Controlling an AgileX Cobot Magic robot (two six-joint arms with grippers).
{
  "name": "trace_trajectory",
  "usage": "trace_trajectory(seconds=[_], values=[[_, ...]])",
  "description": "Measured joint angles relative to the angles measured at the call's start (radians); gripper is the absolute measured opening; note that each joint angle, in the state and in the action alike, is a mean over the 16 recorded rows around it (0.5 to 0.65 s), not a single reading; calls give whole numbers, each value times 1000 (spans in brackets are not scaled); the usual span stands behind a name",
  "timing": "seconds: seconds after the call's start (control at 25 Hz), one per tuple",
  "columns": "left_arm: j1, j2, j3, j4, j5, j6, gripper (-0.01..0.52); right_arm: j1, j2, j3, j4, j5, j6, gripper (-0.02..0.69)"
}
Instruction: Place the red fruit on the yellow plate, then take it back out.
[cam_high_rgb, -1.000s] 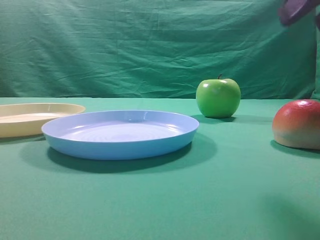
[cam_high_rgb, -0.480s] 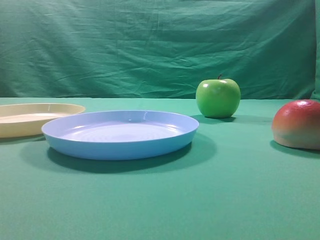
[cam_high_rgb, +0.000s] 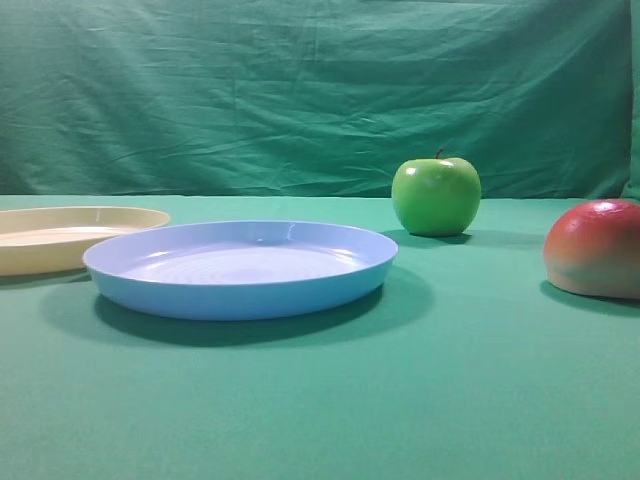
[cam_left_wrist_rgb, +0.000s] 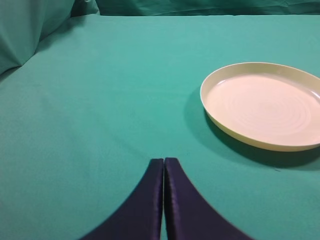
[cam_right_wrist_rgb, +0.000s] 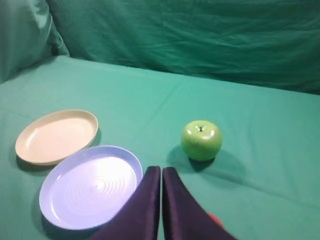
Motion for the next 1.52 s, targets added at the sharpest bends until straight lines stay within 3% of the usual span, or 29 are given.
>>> trace_trajectory(seconds=[0.56, 1.0, 1.52], values=[[0, 0, 0, 0, 0, 0, 0, -281, -279, 312, -21, -133, -44, 0], [0, 0, 0, 0, 0, 0, 0, -299, -384, 512, -28, -187, -84, 0], [0, 0, 0, 0, 0, 0, 0, -299, -387, 541, -37, -171, -86, 0]])
